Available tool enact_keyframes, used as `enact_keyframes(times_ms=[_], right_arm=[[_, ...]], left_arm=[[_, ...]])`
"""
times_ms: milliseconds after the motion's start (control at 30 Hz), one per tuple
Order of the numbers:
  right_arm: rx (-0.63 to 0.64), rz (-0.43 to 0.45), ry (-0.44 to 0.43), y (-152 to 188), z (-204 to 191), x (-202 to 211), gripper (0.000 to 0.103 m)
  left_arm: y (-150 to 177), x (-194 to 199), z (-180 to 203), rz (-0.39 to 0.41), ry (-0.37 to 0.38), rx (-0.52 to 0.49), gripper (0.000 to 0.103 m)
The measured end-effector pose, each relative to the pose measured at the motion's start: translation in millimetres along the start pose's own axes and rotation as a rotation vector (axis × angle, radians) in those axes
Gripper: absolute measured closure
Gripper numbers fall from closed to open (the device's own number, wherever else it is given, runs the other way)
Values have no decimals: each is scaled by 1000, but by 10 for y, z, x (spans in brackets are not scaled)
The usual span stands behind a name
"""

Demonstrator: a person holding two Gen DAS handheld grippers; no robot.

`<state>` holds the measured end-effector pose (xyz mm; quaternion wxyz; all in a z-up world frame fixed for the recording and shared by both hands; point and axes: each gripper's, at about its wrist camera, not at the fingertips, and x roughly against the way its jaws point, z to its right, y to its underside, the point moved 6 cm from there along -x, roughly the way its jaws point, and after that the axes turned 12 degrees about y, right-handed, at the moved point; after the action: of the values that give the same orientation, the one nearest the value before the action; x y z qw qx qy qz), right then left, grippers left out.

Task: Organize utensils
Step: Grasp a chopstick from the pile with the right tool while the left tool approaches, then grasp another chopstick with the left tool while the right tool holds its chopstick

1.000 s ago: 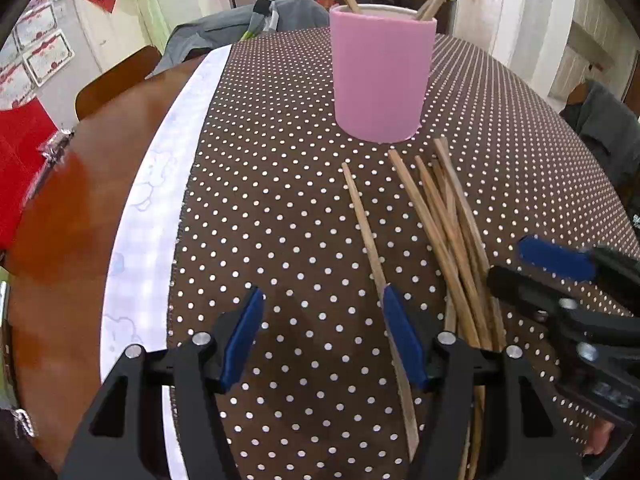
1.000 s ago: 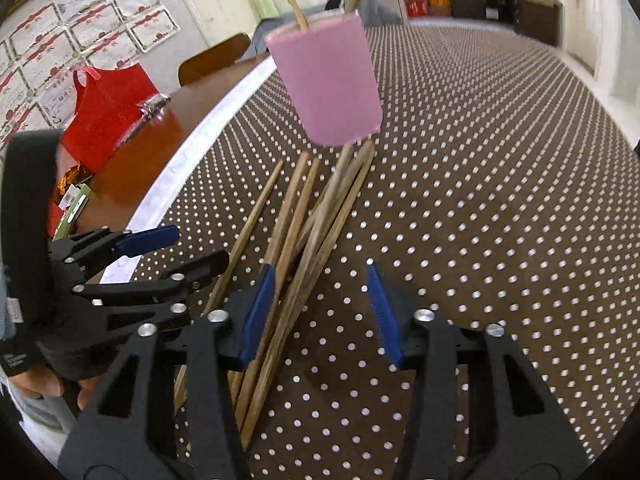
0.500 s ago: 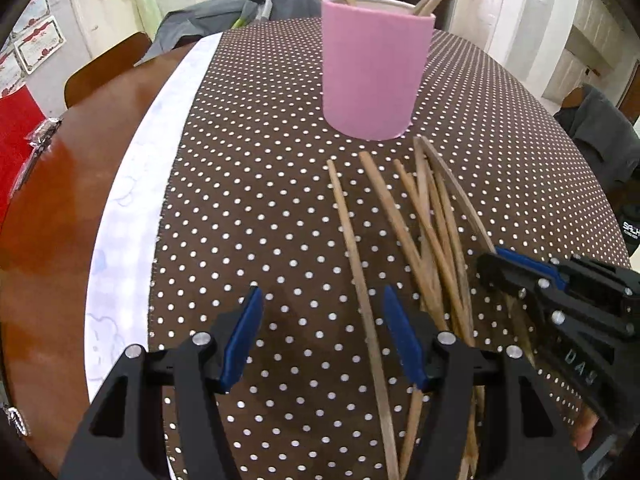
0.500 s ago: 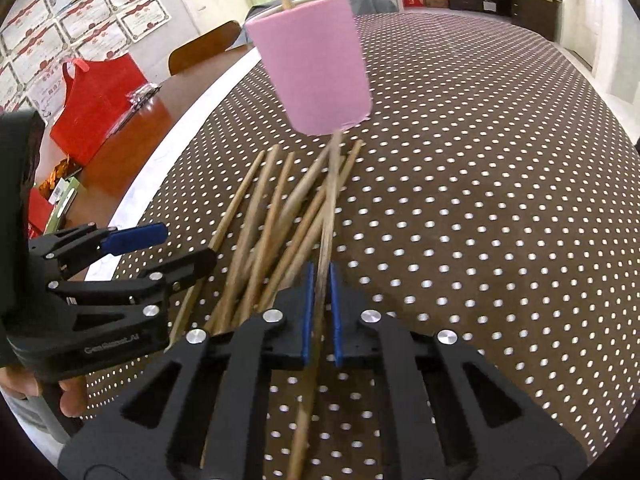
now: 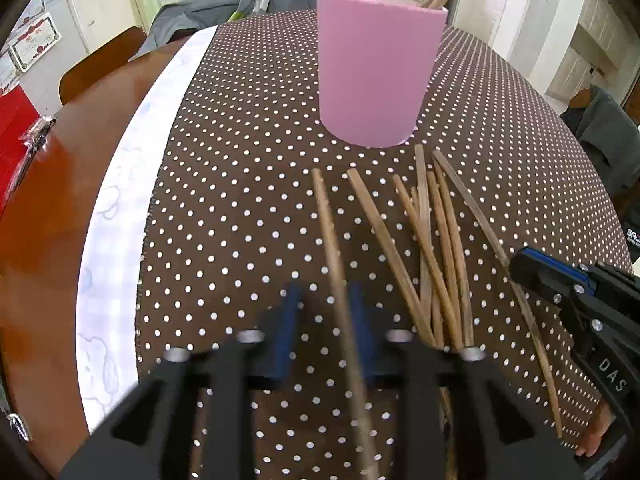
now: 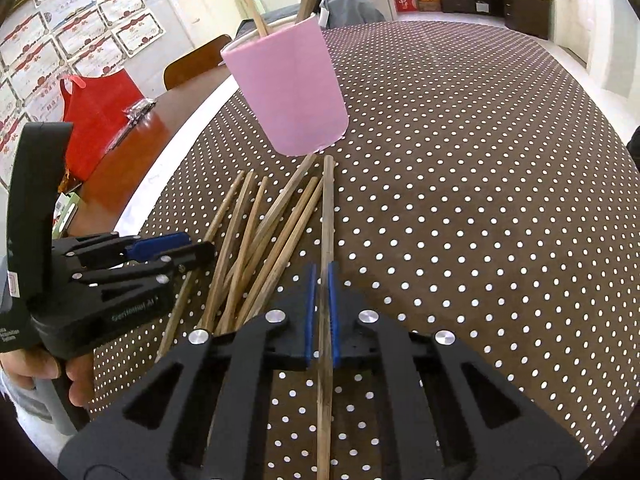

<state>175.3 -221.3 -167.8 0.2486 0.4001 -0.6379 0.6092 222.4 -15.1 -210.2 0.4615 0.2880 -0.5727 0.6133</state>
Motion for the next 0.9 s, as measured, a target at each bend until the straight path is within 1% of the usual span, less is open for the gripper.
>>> enact_keyframes(times_ms=[33,67,200,267,367,533,600,667,700,767,833,867,900], right_arm=[[-2,1,-4,-9,4,4,97],[-3,1,-8,-15,12,13,97],[4,2,-5,-30,21,36,97],[25,-28,8,-26,6,-3,96],[51,-52,44,-44,-23,-55,96],[104,-53,129,-105,-112,-124,96],[121,-60,147,-125,-127,-157,92],[141,-70,166,-160,-154,-181,84],[146,-75,176,-174,-156,-191,78],[152,-85,191,-205,-153,-207,69],[138,-91,155,-228,-158,-218,68],[124,-80,143,-246,-153,-204,68],[126,-73,146,-257,-152,-199,68]], left_arm=[[-12,-4,-11,-1,3,13,96],[-12,-6,-15,-1,11,22,96],[-18,-15,-15,9,29,30,97],[-16,0,-21,17,44,40,97],[-28,55,-44,45,38,49,97],[-57,142,-70,78,27,54,97],[-61,155,-87,82,32,59,97],[-64,163,-99,85,33,63,97],[-67,165,-104,86,35,65,97],[-71,172,-113,87,39,67,97],[-75,188,-118,90,47,70,97],[-79,195,-130,92,48,70,97],[-85,205,-130,95,50,69,97]])
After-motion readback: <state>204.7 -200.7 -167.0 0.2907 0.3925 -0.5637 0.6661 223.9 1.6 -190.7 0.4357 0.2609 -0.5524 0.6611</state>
